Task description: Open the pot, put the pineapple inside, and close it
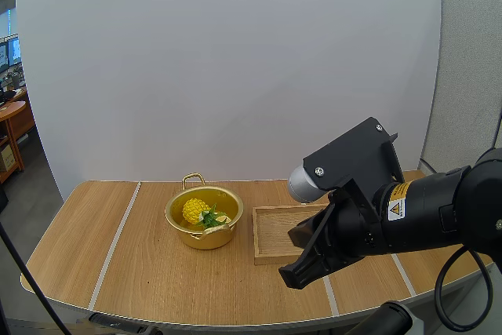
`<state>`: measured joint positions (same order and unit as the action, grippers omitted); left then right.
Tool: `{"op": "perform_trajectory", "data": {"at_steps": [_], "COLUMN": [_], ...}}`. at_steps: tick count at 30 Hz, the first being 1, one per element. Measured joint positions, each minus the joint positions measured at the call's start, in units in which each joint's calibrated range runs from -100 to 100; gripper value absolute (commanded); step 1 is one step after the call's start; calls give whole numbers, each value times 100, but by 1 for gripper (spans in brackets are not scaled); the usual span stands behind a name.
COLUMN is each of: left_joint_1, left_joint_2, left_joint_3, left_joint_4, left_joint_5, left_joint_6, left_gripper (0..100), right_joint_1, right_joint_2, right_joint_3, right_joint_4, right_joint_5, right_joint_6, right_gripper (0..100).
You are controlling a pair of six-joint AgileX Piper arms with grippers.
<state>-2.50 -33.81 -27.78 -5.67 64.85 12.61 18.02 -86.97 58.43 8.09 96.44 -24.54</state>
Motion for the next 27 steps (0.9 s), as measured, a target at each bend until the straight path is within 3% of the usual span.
{"op": "perform_trajectory", "data": {"at_steps": [27], "left_joint_1": [0], "left_joint_2": [0], "left_joint_3": [0], "left_joint_4": [0], "left_joint_5": [0], "left_joint_6": [0], "left_gripper": [0], "right_joint_1": [-14], "right_joint_2": [0], "right_joint_3": [0], "right_joint_4": [12], "right_joint_5": [-829], "right_joint_6": [0], "right_gripper": [0]}}
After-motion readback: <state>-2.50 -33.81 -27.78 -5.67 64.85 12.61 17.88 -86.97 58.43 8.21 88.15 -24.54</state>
